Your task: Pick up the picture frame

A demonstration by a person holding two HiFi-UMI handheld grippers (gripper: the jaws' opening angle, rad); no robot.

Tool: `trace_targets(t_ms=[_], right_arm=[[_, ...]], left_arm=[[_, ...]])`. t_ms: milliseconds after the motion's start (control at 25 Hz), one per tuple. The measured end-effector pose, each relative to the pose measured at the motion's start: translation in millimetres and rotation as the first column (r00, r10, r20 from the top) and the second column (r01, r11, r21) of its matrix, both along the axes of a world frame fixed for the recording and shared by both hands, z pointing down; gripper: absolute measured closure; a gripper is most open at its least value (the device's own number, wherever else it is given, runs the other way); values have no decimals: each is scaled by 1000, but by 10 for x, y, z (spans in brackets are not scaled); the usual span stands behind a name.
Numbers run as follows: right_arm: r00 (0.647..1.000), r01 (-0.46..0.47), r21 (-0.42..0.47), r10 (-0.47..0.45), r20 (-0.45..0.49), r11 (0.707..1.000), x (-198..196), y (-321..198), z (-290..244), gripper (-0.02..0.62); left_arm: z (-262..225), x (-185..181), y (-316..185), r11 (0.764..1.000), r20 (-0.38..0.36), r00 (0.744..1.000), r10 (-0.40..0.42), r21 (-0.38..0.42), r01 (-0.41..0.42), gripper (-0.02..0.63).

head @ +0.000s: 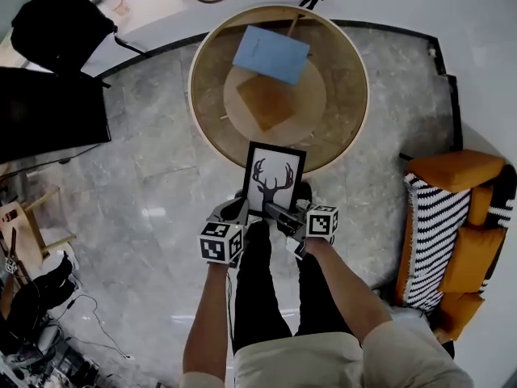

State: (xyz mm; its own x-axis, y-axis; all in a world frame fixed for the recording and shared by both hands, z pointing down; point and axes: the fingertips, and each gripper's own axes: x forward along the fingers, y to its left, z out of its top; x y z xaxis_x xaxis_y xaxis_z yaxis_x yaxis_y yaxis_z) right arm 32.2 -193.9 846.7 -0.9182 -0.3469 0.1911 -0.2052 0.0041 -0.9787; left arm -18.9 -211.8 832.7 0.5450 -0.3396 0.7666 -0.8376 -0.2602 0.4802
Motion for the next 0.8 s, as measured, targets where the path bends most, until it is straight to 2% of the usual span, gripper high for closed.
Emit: trace_targets(t_ms=[160, 600, 800], right_arm=[[1000, 22, 30, -22, 2, 999, 149, 68, -497, 555], [999, -43, 57, 43, 12, 997, 489, -18, -1514, 555], [997, -70, 102, 68, 24, 992, 639, -151, -2038, 555]], left_arm=[[-415, 69, -18, 999, 6, 1000, -23, 25, 22, 586], [-1502, 246, 113, 991, 51, 995, -82, 112, 76, 586], [-1941, 379, 92, 977, 59, 988, -141, 171, 129, 586]])
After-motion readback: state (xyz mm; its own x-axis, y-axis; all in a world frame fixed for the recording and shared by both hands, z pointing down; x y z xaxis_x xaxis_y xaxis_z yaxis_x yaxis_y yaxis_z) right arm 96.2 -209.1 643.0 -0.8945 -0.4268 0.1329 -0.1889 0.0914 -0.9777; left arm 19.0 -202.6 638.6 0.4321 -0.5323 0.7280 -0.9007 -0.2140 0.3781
